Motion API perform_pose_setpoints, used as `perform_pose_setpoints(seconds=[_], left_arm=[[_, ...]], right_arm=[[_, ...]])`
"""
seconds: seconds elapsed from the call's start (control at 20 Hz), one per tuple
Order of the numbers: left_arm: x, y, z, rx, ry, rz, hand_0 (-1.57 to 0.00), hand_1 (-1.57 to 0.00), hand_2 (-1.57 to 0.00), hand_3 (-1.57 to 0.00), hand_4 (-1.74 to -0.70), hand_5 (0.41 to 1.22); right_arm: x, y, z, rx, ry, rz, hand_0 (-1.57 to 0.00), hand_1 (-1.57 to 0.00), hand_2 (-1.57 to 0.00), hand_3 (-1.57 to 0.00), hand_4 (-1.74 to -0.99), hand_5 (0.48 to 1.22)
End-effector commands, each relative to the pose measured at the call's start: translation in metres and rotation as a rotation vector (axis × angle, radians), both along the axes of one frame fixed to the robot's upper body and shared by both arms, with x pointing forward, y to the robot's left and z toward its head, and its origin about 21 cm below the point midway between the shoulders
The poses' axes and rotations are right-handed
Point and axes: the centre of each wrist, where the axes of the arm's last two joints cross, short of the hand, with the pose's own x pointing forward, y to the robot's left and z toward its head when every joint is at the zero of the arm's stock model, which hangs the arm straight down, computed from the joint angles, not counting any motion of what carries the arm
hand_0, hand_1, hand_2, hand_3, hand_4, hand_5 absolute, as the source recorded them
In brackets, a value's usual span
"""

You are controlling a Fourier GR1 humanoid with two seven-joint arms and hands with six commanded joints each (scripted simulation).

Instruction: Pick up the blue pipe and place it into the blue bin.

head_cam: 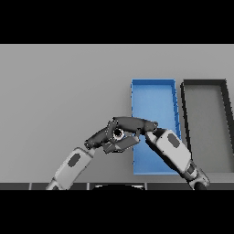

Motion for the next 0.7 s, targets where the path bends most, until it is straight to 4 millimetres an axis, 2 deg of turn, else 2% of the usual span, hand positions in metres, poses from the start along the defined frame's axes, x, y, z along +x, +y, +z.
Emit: perform_pose_setpoints(seconds=[0.0, 0.15, 0.3, 0.4, 0.45, 0.65], left_arm=[[-0.001, 0.001, 0.001, -0.01, 0.002, 0.005, -0.17, -0.17, -0.16, -0.16, -0.9, 0.836], [0.0, 0.004, 0.0, -0.022, 0.052, 0.028, -0.09, -0.08, -0.08, -0.08, -0.87, 0.697], [0.0, 0.001, -0.002, -0.005, 0.111, 0.069, -0.05, -0.04, -0.04, -0.04, -0.89, 0.639], [0.001, 0.009, -0.004, 0.015, 0.137, 0.087, -0.03, -0.03, -0.03, -0.03, -0.9, 0.609], [-0.003, 0.004, -0.005, 0.017, 0.15, 0.076, -0.02, -0.02, -0.02, -0.02, -0.9, 0.589], [-0.006, 0.007, -0.006, 0.01, 0.164, 0.078, -0.01, -0.01, -0.01, -0.01, -0.92, 0.515]], right_arm=[[0.001, 0.001, 0.003, 0.0, 0.004, -0.01, -1.57, -1.57, -1.57, -1.57, -1.488, 1.217], [0.005, -0.001, 0.002, -0.003, -0.009, -0.031, -1.57, -1.57, -1.57, -1.57, -1.487, 1.219], [0.004, 0.006, -0.002, 0.008, 0.005, -0.032, -1.57, -1.57, -1.57, -1.57, -1.488, 1.22], [0.003, 0.003, 0.001, 0.044, 0.092, -0.012, -1.57, -1.57, -1.57, -1.57, -1.489, 1.22], [0.005, 0.002, 0.004, 0.055, 0.152, -0.003, -1.57, -1.57, -1.57, -1.57, -1.489, 1.22], [0.013, -0.004, 0.041, 0.113, 0.277, 0.007, -1.57, -1.57, -1.57, -1.57, -1.49, 1.221]])
